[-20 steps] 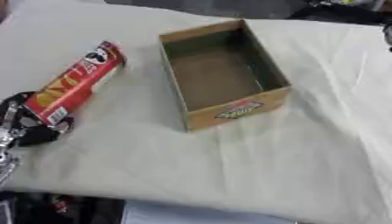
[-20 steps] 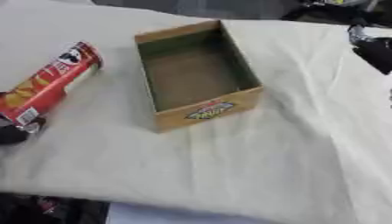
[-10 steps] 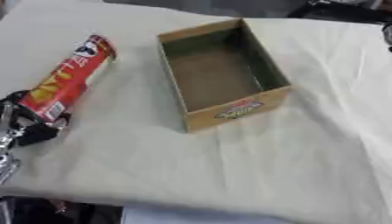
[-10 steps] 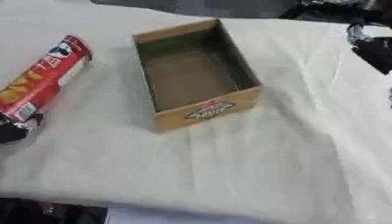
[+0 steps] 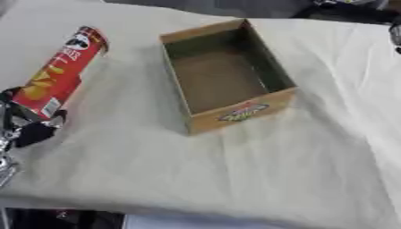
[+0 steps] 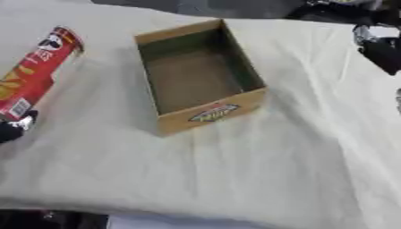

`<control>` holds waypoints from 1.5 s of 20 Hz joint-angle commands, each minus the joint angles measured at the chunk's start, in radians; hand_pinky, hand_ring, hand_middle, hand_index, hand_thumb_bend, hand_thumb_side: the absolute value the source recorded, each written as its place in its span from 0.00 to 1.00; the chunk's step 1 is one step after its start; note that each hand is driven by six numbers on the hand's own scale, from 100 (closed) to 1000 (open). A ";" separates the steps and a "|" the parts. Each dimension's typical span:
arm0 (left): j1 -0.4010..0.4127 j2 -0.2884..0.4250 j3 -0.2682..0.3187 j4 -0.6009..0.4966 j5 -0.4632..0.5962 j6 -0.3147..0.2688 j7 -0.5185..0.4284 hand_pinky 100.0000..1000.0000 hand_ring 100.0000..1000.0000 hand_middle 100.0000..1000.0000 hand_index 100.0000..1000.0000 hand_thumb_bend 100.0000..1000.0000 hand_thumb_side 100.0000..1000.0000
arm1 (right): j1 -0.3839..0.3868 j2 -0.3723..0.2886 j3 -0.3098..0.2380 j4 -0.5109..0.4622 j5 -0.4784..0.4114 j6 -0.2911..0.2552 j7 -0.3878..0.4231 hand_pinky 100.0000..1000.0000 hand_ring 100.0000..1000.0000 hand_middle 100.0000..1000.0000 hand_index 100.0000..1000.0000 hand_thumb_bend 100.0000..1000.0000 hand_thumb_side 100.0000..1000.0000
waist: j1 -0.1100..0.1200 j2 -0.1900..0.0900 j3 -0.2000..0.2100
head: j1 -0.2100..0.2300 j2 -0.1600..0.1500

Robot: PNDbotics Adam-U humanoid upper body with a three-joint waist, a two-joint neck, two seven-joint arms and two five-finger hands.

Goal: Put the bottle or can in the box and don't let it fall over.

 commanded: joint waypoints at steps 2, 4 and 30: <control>-0.017 0.035 0.020 -0.032 -0.056 -0.005 0.013 0.00 0.43 0.64 0.40 0.00 0.00 | -0.013 -0.033 -0.013 -0.008 -0.005 -0.004 0.003 0.76 1.00 1.00 1.00 0.00 0.47 | -0.008 -0.001 0.002 | -0.001 0.005; -0.019 0.035 0.023 -0.039 -0.073 -0.008 0.018 0.00 0.43 0.64 0.40 0.00 0.00 | -0.013 -0.033 -0.013 -0.008 -0.005 -0.004 0.003 0.76 1.00 1.00 1.00 0.00 0.47 | -0.008 -0.002 0.001 | -0.002 0.005; -0.130 0.067 -0.009 -0.223 -0.147 0.057 -0.084 0.00 0.43 0.62 0.39 0.00 0.00 | -0.010 -0.025 -0.012 -0.016 0.005 -0.006 0.005 0.76 1.00 1.00 1.00 0.00 0.47 | 0.007 -0.020 -0.006 | -0.016 0.005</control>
